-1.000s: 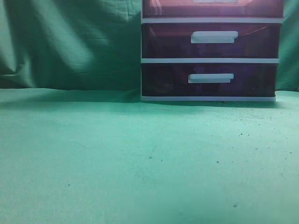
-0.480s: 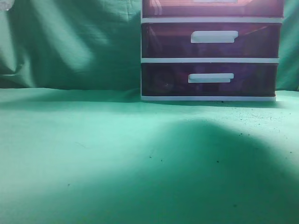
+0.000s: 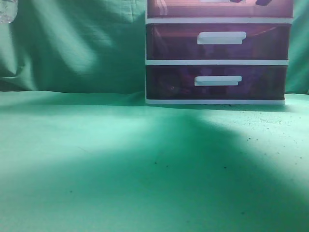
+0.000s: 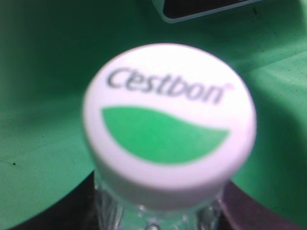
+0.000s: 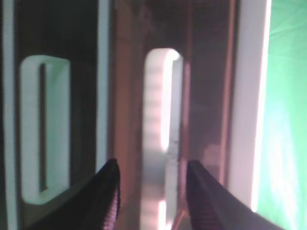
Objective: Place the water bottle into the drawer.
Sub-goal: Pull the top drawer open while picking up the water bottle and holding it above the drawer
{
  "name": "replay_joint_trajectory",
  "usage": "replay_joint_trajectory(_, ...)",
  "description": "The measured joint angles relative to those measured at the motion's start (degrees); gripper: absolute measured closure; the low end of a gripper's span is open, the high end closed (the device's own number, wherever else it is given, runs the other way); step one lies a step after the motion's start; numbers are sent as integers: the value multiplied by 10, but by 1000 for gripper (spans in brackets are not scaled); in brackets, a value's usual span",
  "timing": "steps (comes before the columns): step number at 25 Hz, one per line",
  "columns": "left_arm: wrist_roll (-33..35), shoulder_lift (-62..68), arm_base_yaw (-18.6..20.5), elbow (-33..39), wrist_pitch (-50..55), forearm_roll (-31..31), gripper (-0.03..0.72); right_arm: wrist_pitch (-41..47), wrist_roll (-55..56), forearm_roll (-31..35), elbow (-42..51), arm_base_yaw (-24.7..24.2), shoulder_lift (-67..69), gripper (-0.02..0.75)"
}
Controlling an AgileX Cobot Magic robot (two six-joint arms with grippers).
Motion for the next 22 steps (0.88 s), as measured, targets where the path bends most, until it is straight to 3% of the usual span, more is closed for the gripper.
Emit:
replay_joint_trajectory(12, 1, 0, 0, 0, -1, 0, 395, -20, 19, 0, -25, 0, 38, 446)
replay_joint_trajectory(14, 1, 0, 0, 0, -1, 0, 395, -22, 19, 0, -27, 0, 40, 510)
replay_joint_trajectory(18, 1, 0, 0, 0, -1, 0, 395, -25, 24, 0, -40, 0, 48, 501)
replay_joint_trajectory(22, 1, 0, 0, 0, -1, 0, 395, -20, 40, 7, -59, 0, 56, 660)
